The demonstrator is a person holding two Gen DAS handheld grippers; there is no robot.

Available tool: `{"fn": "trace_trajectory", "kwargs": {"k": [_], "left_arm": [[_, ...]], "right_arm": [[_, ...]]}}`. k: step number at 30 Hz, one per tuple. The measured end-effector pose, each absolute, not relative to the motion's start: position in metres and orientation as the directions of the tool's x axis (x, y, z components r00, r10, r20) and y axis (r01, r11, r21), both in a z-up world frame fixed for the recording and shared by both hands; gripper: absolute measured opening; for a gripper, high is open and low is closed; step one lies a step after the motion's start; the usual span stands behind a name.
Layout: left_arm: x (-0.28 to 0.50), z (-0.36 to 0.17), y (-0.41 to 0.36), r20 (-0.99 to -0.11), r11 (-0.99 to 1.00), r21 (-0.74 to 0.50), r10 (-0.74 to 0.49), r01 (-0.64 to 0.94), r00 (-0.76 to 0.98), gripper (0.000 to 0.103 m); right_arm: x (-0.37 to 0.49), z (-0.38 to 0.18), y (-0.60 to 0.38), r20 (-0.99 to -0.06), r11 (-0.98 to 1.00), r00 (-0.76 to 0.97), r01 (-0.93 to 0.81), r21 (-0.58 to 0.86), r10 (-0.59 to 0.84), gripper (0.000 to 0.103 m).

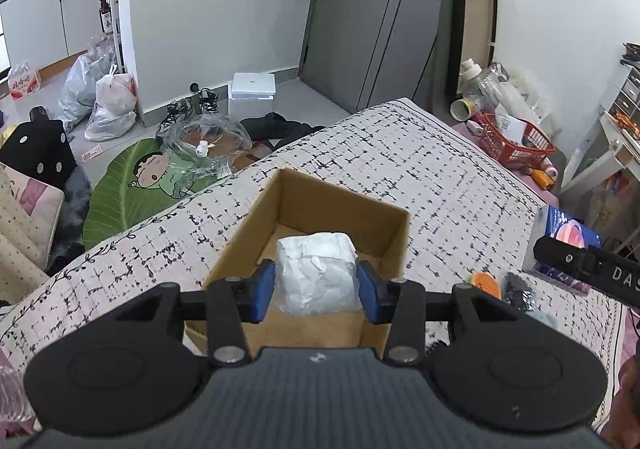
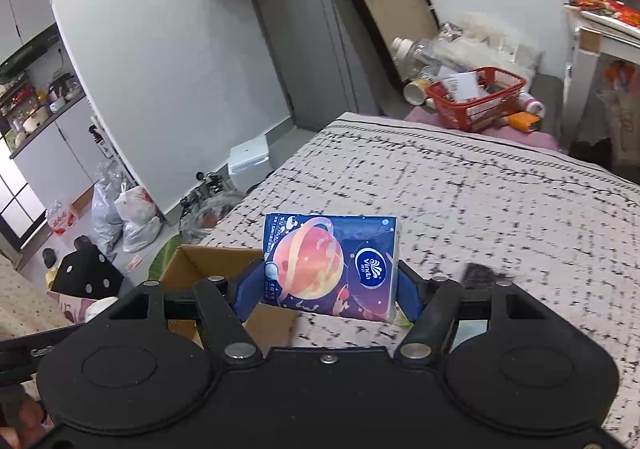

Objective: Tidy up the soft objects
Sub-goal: 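Carry the white pack with the left gripper while the right gripper carries the blue packet to the box, then open both grippers to drop the packs into the cardboard box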

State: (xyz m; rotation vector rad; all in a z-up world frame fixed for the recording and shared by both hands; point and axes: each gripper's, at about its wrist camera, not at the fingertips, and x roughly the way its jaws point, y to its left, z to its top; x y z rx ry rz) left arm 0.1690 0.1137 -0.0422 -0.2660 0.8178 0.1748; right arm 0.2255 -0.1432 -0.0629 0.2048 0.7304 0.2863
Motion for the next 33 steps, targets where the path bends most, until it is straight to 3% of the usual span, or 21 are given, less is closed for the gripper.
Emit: {"fn": "trace_trajectory", "kwargs": {"k": [24,33], "left_arm": [[0.254,-0.093,0.16,-0.766,0.938,-0.237,-0.022,-0.251,0.643,0.044],[0.261,-0.099,0.175,-0.74,0.911,-0.315,-0.058,-0.268,0.67,0.056]], "right_arm": [[0.276,-0.102,-0.08,-0.656,0.865,0.58,-0.198,0.461,0.483,0.065],[0.286,-0.117,-0.069,-0.654,0.827,0.531,-0.184,0.532,0.539,0.066]]}}
